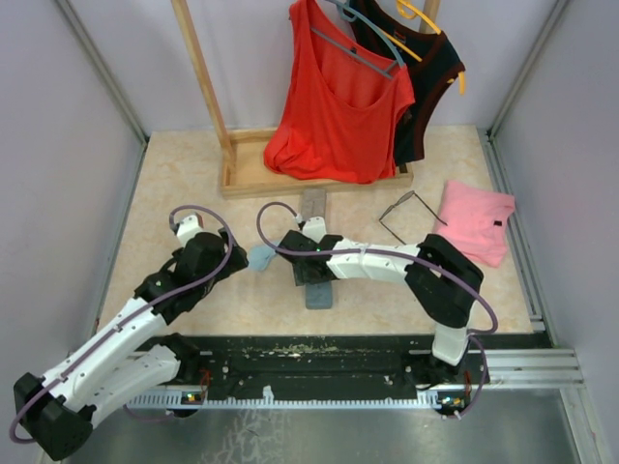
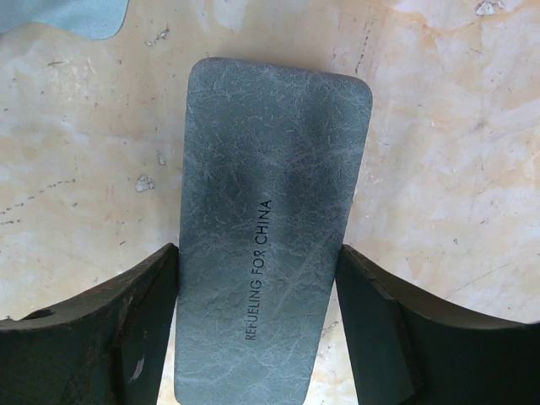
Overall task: Organize the sunglasses
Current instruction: Open the sunglasses case at the center of the board.
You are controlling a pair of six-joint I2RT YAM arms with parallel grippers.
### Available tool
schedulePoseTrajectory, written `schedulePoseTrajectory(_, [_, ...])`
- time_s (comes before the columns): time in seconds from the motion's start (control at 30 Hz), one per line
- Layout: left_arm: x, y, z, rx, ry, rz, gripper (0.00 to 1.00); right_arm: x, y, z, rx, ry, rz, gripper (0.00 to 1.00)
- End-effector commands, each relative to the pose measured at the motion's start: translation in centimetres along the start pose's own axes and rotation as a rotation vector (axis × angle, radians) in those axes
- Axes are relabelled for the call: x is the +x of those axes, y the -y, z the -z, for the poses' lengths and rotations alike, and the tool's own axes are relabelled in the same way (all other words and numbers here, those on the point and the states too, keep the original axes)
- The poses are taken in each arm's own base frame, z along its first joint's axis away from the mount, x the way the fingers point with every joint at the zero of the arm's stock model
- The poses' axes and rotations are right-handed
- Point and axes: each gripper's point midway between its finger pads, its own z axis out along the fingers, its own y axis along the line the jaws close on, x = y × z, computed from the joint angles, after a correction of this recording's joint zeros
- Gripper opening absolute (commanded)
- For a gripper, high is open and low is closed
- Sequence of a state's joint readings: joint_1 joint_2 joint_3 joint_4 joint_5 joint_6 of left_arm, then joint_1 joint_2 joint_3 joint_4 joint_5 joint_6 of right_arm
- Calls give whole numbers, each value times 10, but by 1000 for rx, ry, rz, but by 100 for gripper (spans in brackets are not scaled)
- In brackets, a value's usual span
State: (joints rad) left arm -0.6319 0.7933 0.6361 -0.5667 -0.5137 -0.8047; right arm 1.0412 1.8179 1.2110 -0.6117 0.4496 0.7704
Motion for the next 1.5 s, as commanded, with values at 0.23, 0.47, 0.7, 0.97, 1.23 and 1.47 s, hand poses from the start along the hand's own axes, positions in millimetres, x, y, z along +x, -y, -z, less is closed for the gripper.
schedulePoseTrajectory(0.23, [-24, 69, 41, 457, 71, -67, 100, -75, 2, 103, -358, 398, -86, 0])
schedulePoseTrajectory(0.47, [-47, 119, 96, 823, 167, -124, 100, -105, 6, 195, -815, 737, -77, 0])
schedulePoseTrajectory(0.7, [-74, 153, 162, 1139, 327, -214, 100, -109, 8, 293, -1086, 1009, 111, 0])
schedulePoseTrajectory(0.97, [-85, 171, 247, 1516, 481, -340, 100, -99, 1, 380, -1343, 1192, 332, 0])
schedulePoseTrajectory(1.23, [-80, 171, 296, 1757, 580, -444, 100, -80, 1, 426, -1522, 1314, 494, 0])
schedulePoseTrajectory(1.47, [-79, 179, 305, 1846, 534, -451, 100, -84, -5, 434, -1547, 1359, 552, 0])
